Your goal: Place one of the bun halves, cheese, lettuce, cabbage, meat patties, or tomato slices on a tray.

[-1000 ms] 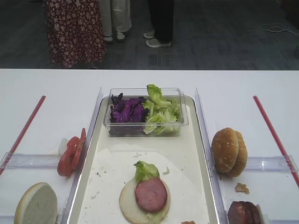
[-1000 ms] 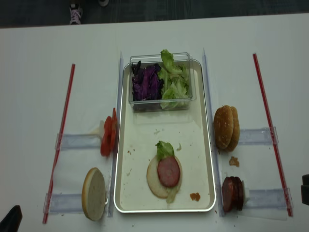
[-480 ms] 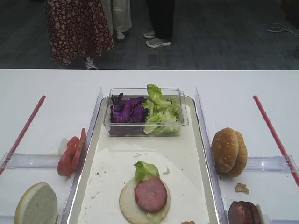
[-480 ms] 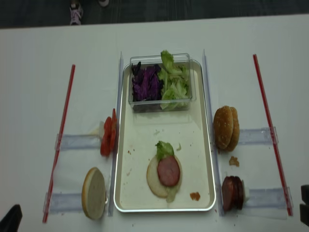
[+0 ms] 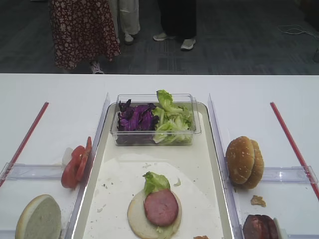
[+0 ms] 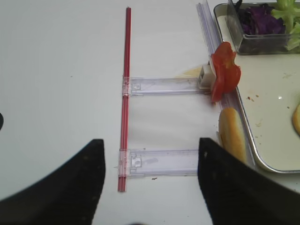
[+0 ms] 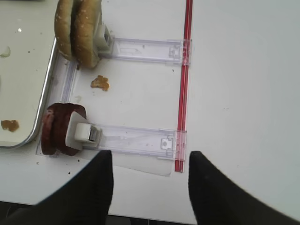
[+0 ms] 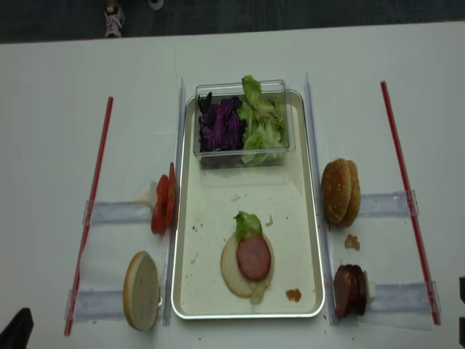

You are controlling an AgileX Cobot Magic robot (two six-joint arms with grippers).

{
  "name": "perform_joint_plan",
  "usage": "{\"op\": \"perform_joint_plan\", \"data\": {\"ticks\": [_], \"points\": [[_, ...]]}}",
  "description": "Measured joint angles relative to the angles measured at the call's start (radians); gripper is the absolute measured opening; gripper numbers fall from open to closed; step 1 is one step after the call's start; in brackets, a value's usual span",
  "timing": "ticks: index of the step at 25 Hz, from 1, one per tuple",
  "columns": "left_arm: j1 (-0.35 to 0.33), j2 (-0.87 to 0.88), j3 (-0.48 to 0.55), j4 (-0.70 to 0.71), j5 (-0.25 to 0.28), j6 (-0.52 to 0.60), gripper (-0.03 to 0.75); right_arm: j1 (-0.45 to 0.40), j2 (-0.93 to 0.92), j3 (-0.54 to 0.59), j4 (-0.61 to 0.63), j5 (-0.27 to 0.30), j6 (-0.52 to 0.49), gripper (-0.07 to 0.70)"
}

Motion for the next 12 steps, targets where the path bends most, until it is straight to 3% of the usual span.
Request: {"op": "perform_joint_plan", "data": {"ticks": [12], "points": [[0.000,0.000,0.000,0.000,0.000,0.000,0.412,0.000,-0.175,0.000,0.000,0.006,0.000,0.383]]}}
